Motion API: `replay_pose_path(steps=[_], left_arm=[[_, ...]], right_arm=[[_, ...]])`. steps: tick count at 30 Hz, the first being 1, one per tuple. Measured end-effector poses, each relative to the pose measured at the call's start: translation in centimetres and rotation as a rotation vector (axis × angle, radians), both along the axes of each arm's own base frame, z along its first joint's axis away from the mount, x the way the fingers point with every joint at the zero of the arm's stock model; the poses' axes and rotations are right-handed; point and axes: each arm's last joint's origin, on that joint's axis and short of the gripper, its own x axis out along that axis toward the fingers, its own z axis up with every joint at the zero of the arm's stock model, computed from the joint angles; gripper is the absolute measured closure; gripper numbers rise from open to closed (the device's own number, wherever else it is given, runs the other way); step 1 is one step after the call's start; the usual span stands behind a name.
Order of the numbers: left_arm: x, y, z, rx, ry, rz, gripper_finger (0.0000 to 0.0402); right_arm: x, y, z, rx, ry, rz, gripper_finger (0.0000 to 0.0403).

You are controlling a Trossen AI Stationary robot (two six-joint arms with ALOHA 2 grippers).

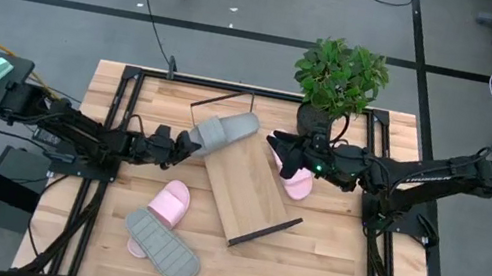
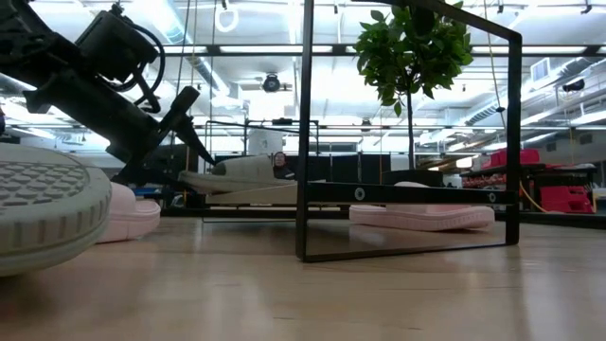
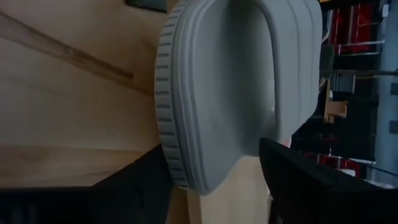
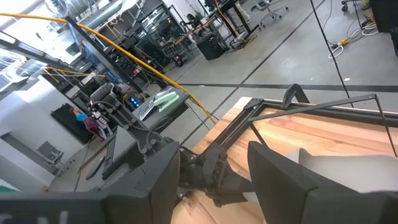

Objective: Pick and place slides into the shelf
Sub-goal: Put the top gray slides on the shelf, then put the gray slides on the shelf

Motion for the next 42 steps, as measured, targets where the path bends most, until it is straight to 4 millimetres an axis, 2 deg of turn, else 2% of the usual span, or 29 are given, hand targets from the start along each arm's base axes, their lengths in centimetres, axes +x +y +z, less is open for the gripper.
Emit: replay_pose_path(steps=[10, 18, 23, 29, 36, 42], left_arm=[[-0.1, 1.6, 0.0, -0.042, -0.004, 0.006, 0.0158], [0.0, 1.4, 0.0, -0.047, 0.011, -0.072, 0.015], [0.0, 1.6, 0.0, -0.03, 0.01, -0.053, 0.0141], [0.2, 1.6, 0.6, 0.005, -0.024, -0.088, 0.0117], [-0.1, 1.4, -0.1, -0.043, 0.037, -0.142, 0.008], [-0.2, 1.1, -0.3, -0.083, 0.062, -0.193, 0.007]], right_arm=[[0.0, 0.0, 0.0, 0.0, 0.001, 0.0, 0.0209], [0.0, 0.0, 0.0, 0.0, 0.001, 0.0, 0.0209], [0.0, 0.0, 0.0, 0.001, 0.001, 0.009, 0.0209], [0.0, 0.1, -0.1, 0.013, 0.007, 0.019, 0.0209], [0.0, 0.1, -0.2, 0.021, 0.014, 0.023, 0.0209], [0.0, 0.1, -0.3, 0.03, 0.025, 0.042, 0.0209]])
